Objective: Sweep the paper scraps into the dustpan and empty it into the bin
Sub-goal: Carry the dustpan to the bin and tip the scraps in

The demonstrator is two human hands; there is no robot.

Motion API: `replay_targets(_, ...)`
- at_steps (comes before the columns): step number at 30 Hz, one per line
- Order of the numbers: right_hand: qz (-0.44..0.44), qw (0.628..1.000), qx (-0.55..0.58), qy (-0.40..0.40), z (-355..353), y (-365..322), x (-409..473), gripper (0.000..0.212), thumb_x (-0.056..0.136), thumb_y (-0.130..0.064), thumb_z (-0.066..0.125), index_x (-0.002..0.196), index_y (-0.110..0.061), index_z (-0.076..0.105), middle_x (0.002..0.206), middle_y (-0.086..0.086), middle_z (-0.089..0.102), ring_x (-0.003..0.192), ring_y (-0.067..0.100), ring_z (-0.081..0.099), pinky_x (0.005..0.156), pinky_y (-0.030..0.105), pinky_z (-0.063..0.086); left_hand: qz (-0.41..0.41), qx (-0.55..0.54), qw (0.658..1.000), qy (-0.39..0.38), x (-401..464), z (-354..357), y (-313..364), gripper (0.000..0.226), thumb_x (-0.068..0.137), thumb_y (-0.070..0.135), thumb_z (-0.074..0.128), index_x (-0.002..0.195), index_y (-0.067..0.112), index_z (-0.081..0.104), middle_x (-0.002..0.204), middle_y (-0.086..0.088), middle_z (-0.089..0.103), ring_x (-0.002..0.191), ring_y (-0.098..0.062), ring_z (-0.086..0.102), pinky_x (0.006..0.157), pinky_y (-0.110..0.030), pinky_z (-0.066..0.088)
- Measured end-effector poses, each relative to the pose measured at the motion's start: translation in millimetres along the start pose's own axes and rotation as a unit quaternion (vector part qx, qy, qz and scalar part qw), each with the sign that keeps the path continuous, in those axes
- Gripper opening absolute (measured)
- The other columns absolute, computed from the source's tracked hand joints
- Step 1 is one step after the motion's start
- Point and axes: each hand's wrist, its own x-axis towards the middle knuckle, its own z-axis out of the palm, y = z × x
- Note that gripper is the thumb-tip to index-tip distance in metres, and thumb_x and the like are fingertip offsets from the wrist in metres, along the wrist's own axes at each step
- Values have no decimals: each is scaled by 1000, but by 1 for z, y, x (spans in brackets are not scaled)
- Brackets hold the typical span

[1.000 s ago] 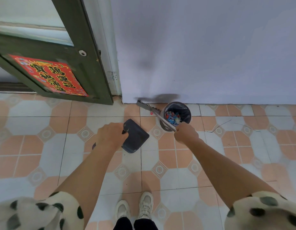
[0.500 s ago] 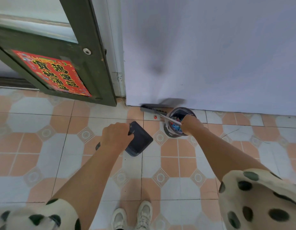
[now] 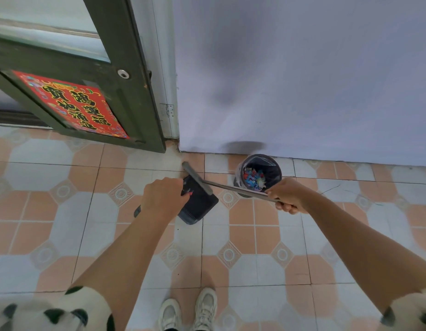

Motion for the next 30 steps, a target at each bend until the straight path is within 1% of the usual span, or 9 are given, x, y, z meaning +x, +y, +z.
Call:
replay_targets(5,-15,999,34,34,-4,7,-13,27,93,-9,48,113,7,58,54,8,48,31,9,32,35,14,26,3,-3,1000,-7,-6,1,-3,24,92,39,48,86,18,58,71,2,56,68,-20,61,64,-29,49)
replay_targets(8,-15,997,50,48,-3,11,-22,29,91,-5,47,115,5,60,54,9,48,28,8,32,34,13,25,3,-7,1000,-5,-15,4,-8,25,91,39,49,85,17,60,69,2,56,65,-21,58,61,-27,45)
replay_targets(11,-20,996,58,61,-3,17,-38,32,89,-3,45,116,6,61,56,11,48,29,9,31,35,13,24,-2,-7,1000,-3,-28,4,-12,26,91,39,49,83,16,57,74,-1,63,68,-23,60,60,-27,42)
replay_targets(14,-32,996,55,70,-4,18,-62,31,90,-4,45,115,5,62,56,11,47,31,10,31,35,13,24,-2,-12,1000,0,-41,-7,-12,26,91,40,50,88,18,62,79,-2,68,69,-22,62,62,-28,47)
replay_targets(16,-39,995,53,75,-6,16,-80,30,92,-6,46,115,4,62,55,10,47,29,9,31,34,14,25,-2,-14,1000,0,-48,-21,-11,24,91,39,50,88,19,62,82,-2,68,73,-23,63,65,-29,49)
replay_targets(20,-56,993,45,90,-14,10,-127,30,90,-4,46,113,4,64,53,10,47,28,9,30,34,14,24,-1,-33,999,13,-67,-58,-12,20,87,36,53,79,19,60,73,-1,59,73,-24,60,65,-30,47)
replay_targets(25,-69,989,54,122,-27,13,-197,33,85,2,45,110,5,66,53,11,46,26,10,28,35,12,23,19,-53,997,51,-101,-108,-11,19,83,34,56,80,17,64,78,-5,66,75,-27,61,63,-31,48)
replay_targets(28,-67,986,64,138,-32,20,-227,38,83,6,42,115,10,63,52,11,43,26,11,27,37,12,21,29,-51,995,76,-118,-132,-9,19,83,33,57,78,15,64,78,-7,66,74,-29,59,60,-29,41)
replay_targets(30,-63,984,72,151,-36,28,-244,41,82,6,41,120,13,57,54,12,43,25,12,27,38,14,20,34,-62,993,90,-128,-147,-7,19,83,33,57,78,16,63,80,-8,66,75,-29,60,60,-30,44)
